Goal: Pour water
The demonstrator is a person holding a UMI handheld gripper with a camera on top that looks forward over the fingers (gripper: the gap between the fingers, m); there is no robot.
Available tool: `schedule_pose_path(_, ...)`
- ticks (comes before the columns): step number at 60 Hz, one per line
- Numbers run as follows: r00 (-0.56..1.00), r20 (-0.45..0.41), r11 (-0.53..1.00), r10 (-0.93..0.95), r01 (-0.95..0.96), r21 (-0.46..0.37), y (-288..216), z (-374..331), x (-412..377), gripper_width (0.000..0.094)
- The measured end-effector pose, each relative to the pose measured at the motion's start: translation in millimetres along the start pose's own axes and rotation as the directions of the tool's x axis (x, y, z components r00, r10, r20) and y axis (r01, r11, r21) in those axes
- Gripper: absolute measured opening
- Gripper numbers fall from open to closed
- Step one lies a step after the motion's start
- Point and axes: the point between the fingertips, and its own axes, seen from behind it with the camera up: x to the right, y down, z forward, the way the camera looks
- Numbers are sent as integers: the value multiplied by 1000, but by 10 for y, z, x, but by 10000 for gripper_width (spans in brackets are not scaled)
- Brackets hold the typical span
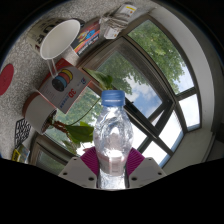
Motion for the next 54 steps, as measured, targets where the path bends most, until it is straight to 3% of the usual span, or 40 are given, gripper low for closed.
schedule_pose_path(7,987,4,974,-161,159,161,-665,-4,-100,312)
schedule_pose_path(15,977,8,949,-214,206,238,-967,-5,-297,313)
schedule_pose_path(25,994,22,976,-104,97,196,-854,56,-156,313)
schedule_pose_path(33,957,26,955,290,-291,61,-315,126,298,311)
schedule_pose_path(38,766,5,766,643,-642,-34,116,104,571,311)
schedule_pose_path(43,426,-20,422,905,-902,-92,410,39,662,312)
schedule_pose_path(49,-3,-26,-6,1000,-992,-129,471,-82,555,311)
schedule_pose_path(54,-240,-31,-242,970,-953,-184,312,-212,251,310)
